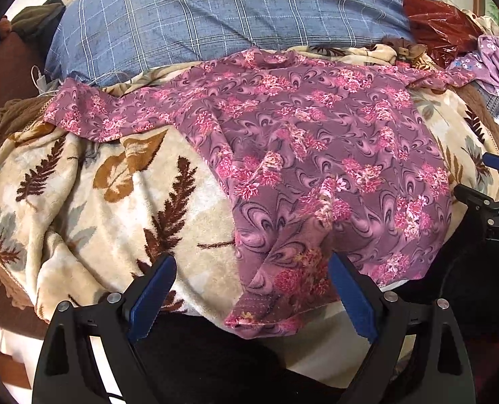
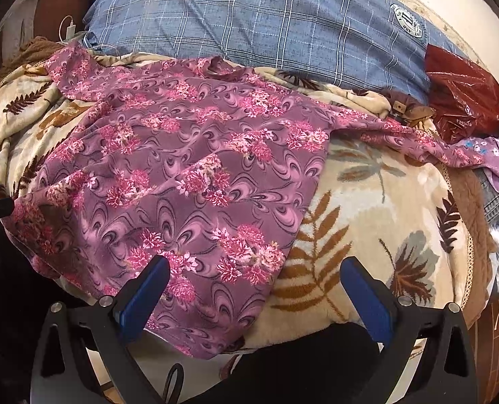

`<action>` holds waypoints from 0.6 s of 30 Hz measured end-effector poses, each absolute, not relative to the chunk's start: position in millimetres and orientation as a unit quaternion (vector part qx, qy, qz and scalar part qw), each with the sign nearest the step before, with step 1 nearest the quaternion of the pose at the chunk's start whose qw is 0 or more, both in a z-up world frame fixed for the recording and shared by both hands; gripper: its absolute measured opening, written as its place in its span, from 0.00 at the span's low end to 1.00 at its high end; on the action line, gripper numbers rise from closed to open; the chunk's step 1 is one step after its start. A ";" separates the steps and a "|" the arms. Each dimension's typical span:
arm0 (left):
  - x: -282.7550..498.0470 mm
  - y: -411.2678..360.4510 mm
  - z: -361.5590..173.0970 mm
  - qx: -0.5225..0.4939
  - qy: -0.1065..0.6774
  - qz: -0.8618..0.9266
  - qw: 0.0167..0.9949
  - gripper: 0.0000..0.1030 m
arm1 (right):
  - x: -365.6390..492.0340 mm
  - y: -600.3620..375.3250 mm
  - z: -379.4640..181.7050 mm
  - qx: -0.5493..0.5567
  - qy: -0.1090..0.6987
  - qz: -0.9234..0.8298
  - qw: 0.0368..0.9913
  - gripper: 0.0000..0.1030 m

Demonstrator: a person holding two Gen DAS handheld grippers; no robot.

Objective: Fold small clothes

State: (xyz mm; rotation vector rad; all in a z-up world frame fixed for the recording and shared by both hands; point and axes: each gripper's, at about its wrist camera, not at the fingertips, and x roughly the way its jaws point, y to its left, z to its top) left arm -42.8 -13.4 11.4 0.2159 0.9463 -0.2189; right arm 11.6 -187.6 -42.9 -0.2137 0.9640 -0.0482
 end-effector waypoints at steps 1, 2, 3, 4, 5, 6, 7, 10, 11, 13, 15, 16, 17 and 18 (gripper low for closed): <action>-41.4 -13.5 10.8 0.103 0.455 -0.106 0.878 0.89 | 11.7 -187.6 -43.2 -0.102 0.463 -0.023 0.880 0.99; -41.0 -14.8 10.0 0.103 0.457 -0.106 0.877 0.89 | 11.8 -187.9 -42.9 -0.102 0.463 -0.023 0.880 0.99; -39.3 -14.9 10.0 0.103 0.457 -0.107 0.877 0.89 | 11.8 -188.2 -43.2 -0.102 0.464 -0.022 0.880 0.99; -38.9 -16.0 9.7 0.104 0.457 -0.108 0.877 0.89 | 12.0 -188.2 -43.4 -0.102 0.464 -0.022 0.880 0.99; -37.9 -15.8 9.6 0.105 0.457 -0.108 0.877 0.89 | 12.0 -188.4 -43.4 -0.102 0.464 -0.022 0.880 0.99; -37.1 -16.2 9.2 0.106 0.457 -0.108 0.876 0.89 | 12.4 -188.6 -43.7 -0.102 0.464 -0.022 0.880 0.99; -36.6 -16.6 9.0 0.107 0.458 -0.109 0.876 0.89 | 13.0 -188.7 -44.1 -0.101 0.464 -0.022 0.880 0.99; -34.0 -17.7 8.0 0.106 0.459 -0.109 0.875 0.89 | 14.0 -189.3 -44.7 -0.098 0.465 -0.021 0.880 0.99; -33.5 -17.6 7.7 0.107 0.459 -0.109 0.875 0.89 | 13.6 -189.5 -44.5 -0.099 0.464 -0.021 0.880 0.99; -31.8 -18.7 6.3 0.108 0.461 -0.109 0.874 0.89 | 14.4 -189.8 -45.6 -0.098 0.465 -0.019 0.880 0.99; -30.4 -19.8 5.2 0.109 0.462 -0.110 0.873 0.89 | 15.2 -189.6 -47.3 -0.098 0.466 -0.019 0.879 0.99; -29.9 -20.3 4.9 0.110 0.462 -0.110 0.873 0.89 | 15.8 -189.7 -48.1 -0.097 0.466 -0.020 0.879 0.99; -29.4 -20.9 4.3 0.111 0.462 -0.110 0.873 0.89 | 16.4 -190.1 -48.5 -0.096 0.467 -0.021 0.879 0.99; -28.7 -21.4 3.6 0.112 0.463 -0.110 0.872 0.89 | 16.7 -190.7 -48.8 -0.094 0.467 -0.021 0.879 0.99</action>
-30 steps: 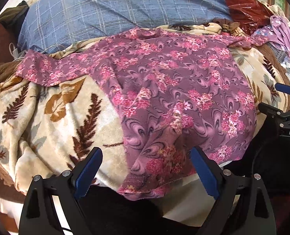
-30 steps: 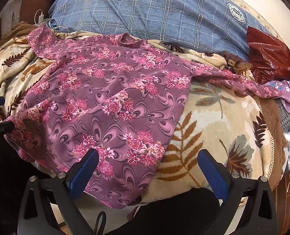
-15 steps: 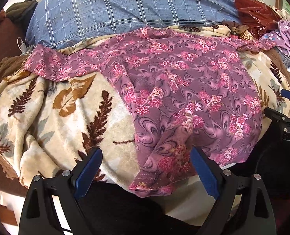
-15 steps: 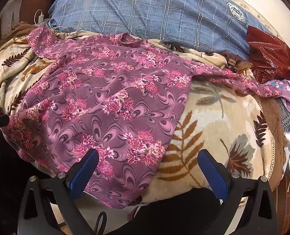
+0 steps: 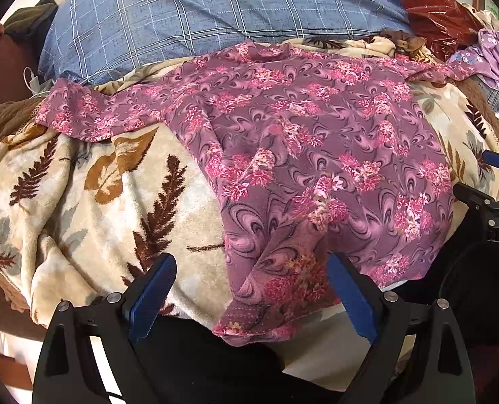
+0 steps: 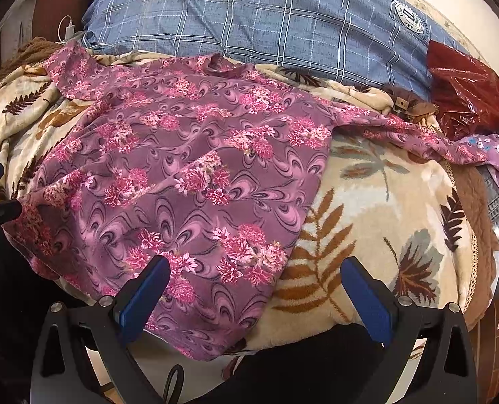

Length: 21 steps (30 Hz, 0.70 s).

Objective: Fold small clothes

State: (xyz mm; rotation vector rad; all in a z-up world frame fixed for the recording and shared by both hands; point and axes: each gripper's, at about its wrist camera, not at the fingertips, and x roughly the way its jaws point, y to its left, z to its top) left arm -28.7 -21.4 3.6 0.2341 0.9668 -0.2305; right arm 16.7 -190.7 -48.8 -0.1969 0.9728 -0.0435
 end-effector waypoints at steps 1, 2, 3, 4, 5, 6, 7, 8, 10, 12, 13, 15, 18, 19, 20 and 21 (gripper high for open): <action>-28.1 -21.8 2.5 0.113 0.464 -0.110 0.872 0.89 | 17.3 -191.4 -49.1 -0.092 0.467 -0.021 0.879 0.99; -27.8 -22.0 2.0 0.113 0.464 -0.111 0.872 0.89 | 17.9 -192.0 -49.2 -0.090 0.467 -0.021 0.879 0.99; -27.2 -22.3 1.2 0.113 0.465 -0.111 0.871 0.89 | 18.2 -193.0 -49.3 -0.088 0.467 -0.021 0.879 0.99; -26.1 -22.6 0.1 0.114 0.467 -0.110 0.870 0.89 | 18.7 -193.7 -49.6 -0.086 0.468 -0.021 0.879 0.99; -25.6 -22.6 -0.2 0.114 0.467 -0.110 0.870 0.89 | 19.0 -194.6 -50.0 -0.083 0.469 -0.020 0.879 0.99; -24.5 -22.8 -1.1 0.114 0.468 -0.110 0.869 0.89 | 19.6 -195.4 -50.8 -0.079 0.471 -0.019 0.879 0.99; -23.7 -23.1 -1.7 0.114 0.469 -0.110 0.869 0.89 | 20.2 -196.1 -51.6 -0.076 0.472 -0.018 0.878 0.99; -21.9 -23.4 -2.8 0.115 0.471 -0.110 0.868 0.89 | 20.8 -196.8 -52.6 -0.073 0.474 -0.017 0.877 0.99; -18.8 -23.7 -3.9 0.114 0.473 -0.110 0.867 0.89 | 22.3 -198.4 -54.1 -0.067 0.477 -0.017 0.876 0.98; -13.3 -20.7 -2.5 0.107 0.474 -0.110 0.867 0.89 | 24.9 -204.8 -55.1 -0.048 0.481 -0.015 0.875 0.98; -8.4 -15.5 0.2 0.101 0.474 -0.109 0.868 0.89 | 26.2 -208.8 -55.3 -0.037 0.483 -0.016 0.875 0.97; 4.0 0.8 7.6 0.084 0.473 -0.098 0.872 0.89 | 29.8 -221.5 -55.1 -0.012 0.486 -0.026 0.873 0.97; 31.0 36.6 18.2 0.049 0.475 -0.062 0.876 0.89 | 35.7 -248.1 -54.4 0.032 0.488 -0.042 0.871 0.97; 40.2 47.1 19.4 0.037 0.479 -0.051 0.875 0.89 | 37.3 -256.0 -54.4 0.046 0.488 -0.047 0.870 0.97; 49.5 57.8 19.9 0.021 0.485 -0.043 0.873 0.89 | 39.1 -263.9 -54.6 0.060 0.488 -0.052 0.869 0.96; 60.3 68.0 18.7 -0.001 0.494 -0.039 0.869 0.89 | 40.2 -268.8 -55.0 0.069 0.488 -0.053 0.868 0.94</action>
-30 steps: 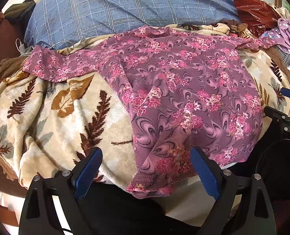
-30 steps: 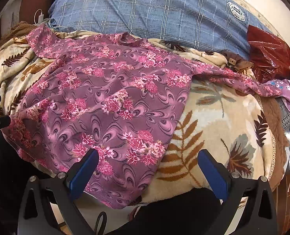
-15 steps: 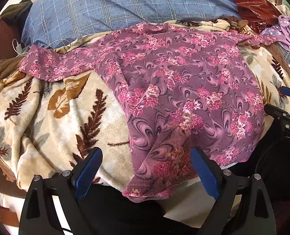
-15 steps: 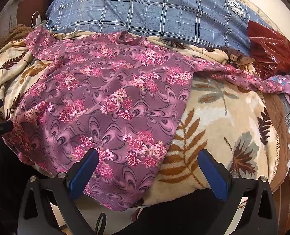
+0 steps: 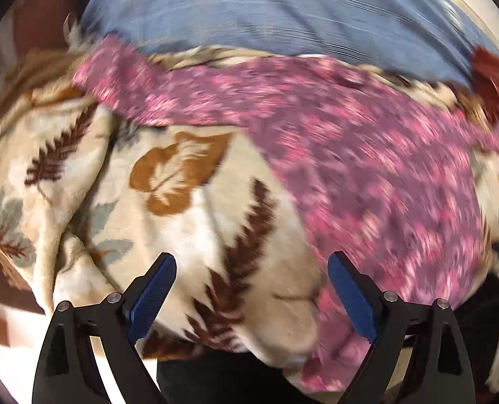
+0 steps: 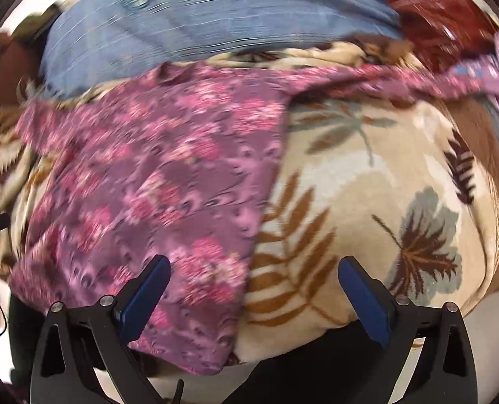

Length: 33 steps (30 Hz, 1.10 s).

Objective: Fold small clothes

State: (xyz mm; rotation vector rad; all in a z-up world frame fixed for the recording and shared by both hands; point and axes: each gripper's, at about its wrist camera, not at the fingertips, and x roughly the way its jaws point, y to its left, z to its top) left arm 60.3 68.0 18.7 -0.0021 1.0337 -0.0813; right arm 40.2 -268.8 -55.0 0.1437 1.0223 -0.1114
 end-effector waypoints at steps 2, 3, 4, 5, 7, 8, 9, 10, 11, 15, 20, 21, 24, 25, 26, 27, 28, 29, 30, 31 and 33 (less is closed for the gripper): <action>78.7 77.0 14.4 -0.032 0.507 -0.043 0.860 0.89 | 43.4 -279.8 -58.3 0.095 0.488 -0.056 0.866 0.93; 84.2 76.0 11.8 -0.038 0.512 -0.045 0.857 0.89 | 45.8 -282.0 -60.7 0.104 0.489 -0.054 0.864 0.93; 90.5 74.0 8.7 -0.044 0.517 -0.048 0.853 0.89 | 48.3 -283.2 -64.0 0.113 0.493 -0.051 0.861 0.92; 97.9 70.8 4.0 -0.050 0.524 -0.052 0.849 0.89 | 51.6 -282.9 -68.3 0.120 0.497 -0.045 0.858 0.91; 114.9 60.0 -8.0 -0.062 0.539 -0.061 0.838 0.89 | 57.6 -278.1 -76.4 0.124 0.507 -0.036 0.853 0.86; 120.6 55.1 -13.2 -0.065 0.545 -0.064 0.833 0.89 | 61.4 -274.1 -81.8 0.125 0.513 -0.031 0.848 0.85; 129.7 50.5 -20.5 -0.073 0.555 -0.068 0.826 0.89 | 63.5 -271.9 -85.5 0.126 0.516 -0.028 0.847 0.82; 135.0 47.9 -25.5 -0.077 0.561 -0.069 0.822 0.88 | 66.1 -267.7 -90.0 0.128 0.519 -0.021 0.845 0.79; 141.0 43.6 -31.5 -0.081 0.568 -0.071 0.816 0.86 | 67.4 -262.7 -92.3 0.122 0.519 -0.022 0.845 0.79; 159.1 31.6 -51.7 -0.095 0.593 -0.082 0.796 0.73 | 66.0 -246.1 -89.2 0.085 0.509 -0.022 0.856 0.72; 172.5 28.7 -54.8 -0.102 0.585 -0.083 0.800 0.69 | 66.1 -239.1 -93.0 0.095 0.513 0.011 0.853 0.64; 171.4 27.4 -53.8 -0.108 0.585 -0.086 0.799 0.59 | 66.6 -239.2 -93.7 0.096 0.512 0.008 0.854 0.60; 173.2 25.7 -55.2 -0.125 0.584 -0.096 0.797 0.19 | 66.8 -242.7 -90.7 0.072 0.505 -0.020 0.860 0.10; 171.1 23.6 -53.8 -0.125 0.584 -0.092 0.797 0.16 | 67.2 -246.1 -89.9 0.068 0.507 -0.019 0.859 0.04; 166.9 25.2 -51.1 -0.126 0.582 -0.088 0.799 0.13 | 66.2 -252.7 -87.6 0.084 0.505 -0.006 0.859 0.04; 163.7 27.9 -46.5 -0.123 0.579 -0.084 0.802 0.12 | 65.1 -257.5 -84.4 0.091 0.503 0.000 0.860 0.04; 160.6 30.6 -41.3 -0.119 0.574 -0.079 0.806 0.11 | 64.2 -261.8 -79.2 0.093 0.499 0.001 0.861 0.03; 157.1 34.9 -31.9 -0.109 0.562 -0.070 0.817 0.11 | 61.1 -270.7 -68.3 0.095 0.489 -0.002 0.867 0.03; 150.1 37.9 -22.6 -0.104 0.555 -0.065 0.823 0.05 | 58.7 -277.9 -60.0 0.097 0.478 -0.008 0.873 0.03; 146.0 41.6 -15.2 -0.095 0.547 -0.055 0.830 0.03 | 56.4 -290.8 -48.5 0.104 0.465 -0.019 0.879 0.03; 143.7 47.2 -2.6 -0.059 0.533 -0.020 0.844 0.03 | 58.7 -312.2 -39.7 0.117 0.456 -0.034 0.881 0.03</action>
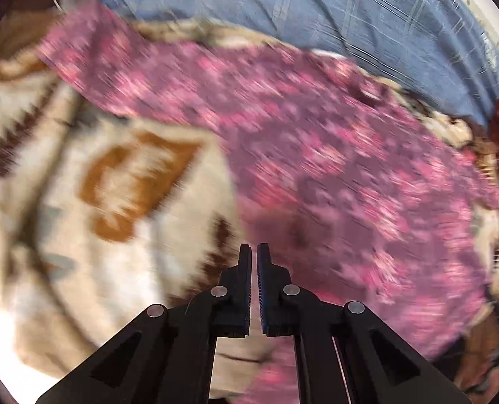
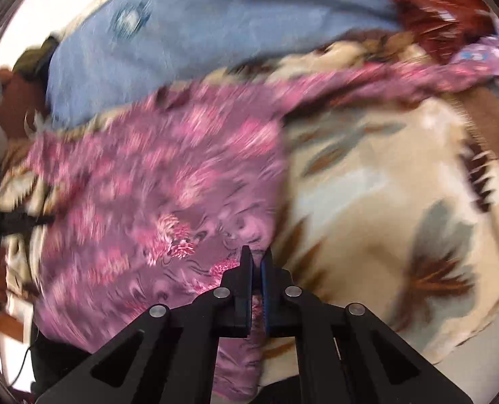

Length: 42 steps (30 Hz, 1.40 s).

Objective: Fold small clothes

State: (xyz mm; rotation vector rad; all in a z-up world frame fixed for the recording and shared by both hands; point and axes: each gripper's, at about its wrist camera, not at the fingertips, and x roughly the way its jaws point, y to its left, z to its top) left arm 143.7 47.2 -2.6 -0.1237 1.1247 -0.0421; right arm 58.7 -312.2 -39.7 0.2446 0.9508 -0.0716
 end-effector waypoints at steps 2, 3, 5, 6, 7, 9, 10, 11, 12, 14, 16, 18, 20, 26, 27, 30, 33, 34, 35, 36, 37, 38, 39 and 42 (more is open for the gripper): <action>147.0 51.5 -1.6 -0.029 0.532 0.010 0.846 0.03 | 67.9 -325.8 -47.5 0.120 0.470 -0.046 0.873 0.03; 147.9 55.0 -5.2 -0.033 0.542 0.011 0.840 0.03 | 75.1 -328.4 -58.8 0.120 0.492 -0.050 0.861 0.04; 144.0 61.8 -10.7 -0.073 0.559 -0.021 0.826 0.04 | 78.7 -327.8 -71.9 0.135 0.515 -0.041 0.845 0.04; 138.0 62.8 -14.5 -0.094 0.564 -0.045 0.819 0.07 | 77.3 -325.0 -72.5 0.136 0.517 -0.036 0.845 0.06; 133.4 61.3 -17.0 -0.102 0.566 -0.062 0.816 0.11 | 74.9 -320.6 -71.4 0.129 0.516 -0.034 0.846 0.10; 126.1 54.6 -26.3 -0.101 0.573 -0.092 0.808 0.28 | 70.6 -315.2 -69.2 0.122 0.516 -0.026 0.847 0.15; 124.0 50.7 -29.4 -0.098 0.574 -0.098 0.807 0.38 | 68.7 -313.9 -69.1 0.123 0.519 -0.020 0.845 0.21; 122.1 44.3 -33.9 -0.096 0.573 -0.105 0.807 0.39 | 66.3 -313.5 -69.5 0.124 0.521 -0.020 0.844 0.24; 121.4 35.1 -41.1 -0.096 0.575 -0.111 0.805 0.37 | 66.3 -313.0 -70.7 0.123 0.523 -0.021 0.843 0.25; 124.5 28.0 -50.5 -0.092 0.576 -0.105 0.805 0.24 | 65.5 -310.8 -71.6 0.124 0.524 -0.023 0.843 0.25; 123.9 26.8 -49.1 -0.102 0.564 -0.096 0.814 0.08 | 61.8 -309.7 -73.5 0.124 0.524 -0.025 0.842 0.25; 124.8 30.8 -43.3 -0.114 0.565 -0.085 0.813 0.08 | 60.4 -306.8 -75.6 0.116 0.528 -0.020 0.841 0.16; 123.6 41.7 -27.7 -0.118 0.558 -0.073 0.818 0.07 | 60.1 -302.8 -74.4 0.115 0.529 -0.003 0.841 0.04; 122.6 62.5 52.1 -0.025 0.517 0.021 0.855 0.09 | 68.3 -312.4 -56.0 0.154 0.501 0.010 0.851 0.04; 125.7 61.8 51.7 -0.011 0.525 0.025 0.851 0.10 | 71.8 -312.4 -59.6 0.151 0.510 0.003 0.847 0.04; 125.1 61.9 35.6 -0.010 0.544 0.026 0.839 0.12 | 71.9 -314.6 -66.2 0.165 0.523 -0.007 0.836 0.11; 112.8 72.1 12.0 -0.066 0.556 -0.007 0.829 0.26 | 63.1 -318.1 -68.9 0.190 0.531 0.008 0.826 0.22; 108.1 74.5 3.5 -0.090 0.559 -0.025 0.824 0.37 | 60.3 -317.9 -70.2 0.195 0.533 0.016 0.823 0.32; 102.9 79.4 -2.5 -0.113 0.563 -0.042 0.818 0.40 | 57.5 -317.3 -71.8 0.198 0.536 0.021 0.821 0.36; 100.7 81.6 -11.0 -0.130 0.572 -0.060 0.808 0.41 | 55.3 -315.0 -73.8 0.197 0.538 0.022 0.819 0.41; 100.1 78.4 -16.7 -0.134 0.577 -0.069 0.802 0.40 | 54.7 -312.2 -76.6 0.193 0.542 0.026 0.817 0.41; 102.4 75.8 -22.5 -0.135 0.581 -0.074 0.799 0.38 | 54.9 -308.1 -80.6 0.187 0.547 0.030 0.815 0.41; 106.8 73.0 -27.9 -0.131 0.583 -0.072 0.799 0.30 | 54.8 -306.1 -82.7 0.183 0.548 0.033 0.815 0.40; 120.3 67.6 -33.0 -0.125 0.584 -0.055 0.800 0.07 | 54.1 -291.4 -81.6 0.141 0.553 0.038 0.820 0.04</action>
